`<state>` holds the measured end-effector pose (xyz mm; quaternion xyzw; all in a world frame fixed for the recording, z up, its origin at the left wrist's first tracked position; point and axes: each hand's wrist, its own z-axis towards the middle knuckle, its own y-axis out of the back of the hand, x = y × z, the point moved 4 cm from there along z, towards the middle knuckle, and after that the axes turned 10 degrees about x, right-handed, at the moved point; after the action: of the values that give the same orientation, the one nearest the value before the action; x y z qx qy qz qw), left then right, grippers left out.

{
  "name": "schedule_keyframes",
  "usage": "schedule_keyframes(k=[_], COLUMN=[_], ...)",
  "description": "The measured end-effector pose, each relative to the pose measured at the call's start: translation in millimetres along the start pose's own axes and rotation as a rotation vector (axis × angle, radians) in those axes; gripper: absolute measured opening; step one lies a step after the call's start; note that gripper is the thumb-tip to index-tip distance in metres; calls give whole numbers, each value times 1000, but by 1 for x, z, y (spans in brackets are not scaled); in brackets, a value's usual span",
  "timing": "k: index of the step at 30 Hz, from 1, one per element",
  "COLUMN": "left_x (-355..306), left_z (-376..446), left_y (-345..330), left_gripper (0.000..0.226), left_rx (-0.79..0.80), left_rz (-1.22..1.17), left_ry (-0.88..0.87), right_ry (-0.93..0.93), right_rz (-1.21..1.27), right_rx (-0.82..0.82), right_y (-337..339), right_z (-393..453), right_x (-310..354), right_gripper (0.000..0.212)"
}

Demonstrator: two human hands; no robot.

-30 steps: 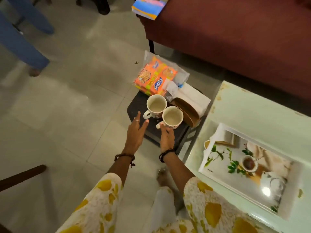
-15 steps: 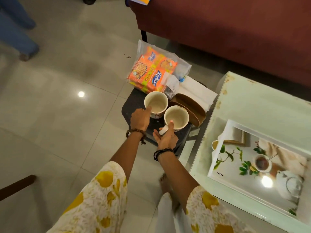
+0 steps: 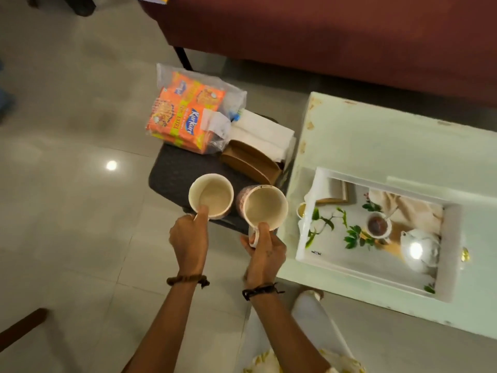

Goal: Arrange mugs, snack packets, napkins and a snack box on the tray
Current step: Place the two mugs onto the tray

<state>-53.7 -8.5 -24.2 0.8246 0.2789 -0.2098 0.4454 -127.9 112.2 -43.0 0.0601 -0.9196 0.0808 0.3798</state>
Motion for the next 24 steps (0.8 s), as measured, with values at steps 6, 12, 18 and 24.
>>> schedule_keyframes(k=[6,12,18,24], left_x=[-4,-16,-27,-15], left_z=[-77,-127,-130,-132], left_y=[-69,-151,-196,-217], left_gripper=[38,42,42,41], left_rx=[135,221,251,205], left_rz=[-51,-115,-112,-88], left_ry=[55,105,38,35], right_ry=[91,146,113,-31], right_rz=[-65,-149,-213,-301], right_rx=[-126,-205,-213,-207], right_y=[94,172,212,232], right_z=[11,39,75,87], right_x=[39,71,76,56], right_gripper=[44,41,42,46])
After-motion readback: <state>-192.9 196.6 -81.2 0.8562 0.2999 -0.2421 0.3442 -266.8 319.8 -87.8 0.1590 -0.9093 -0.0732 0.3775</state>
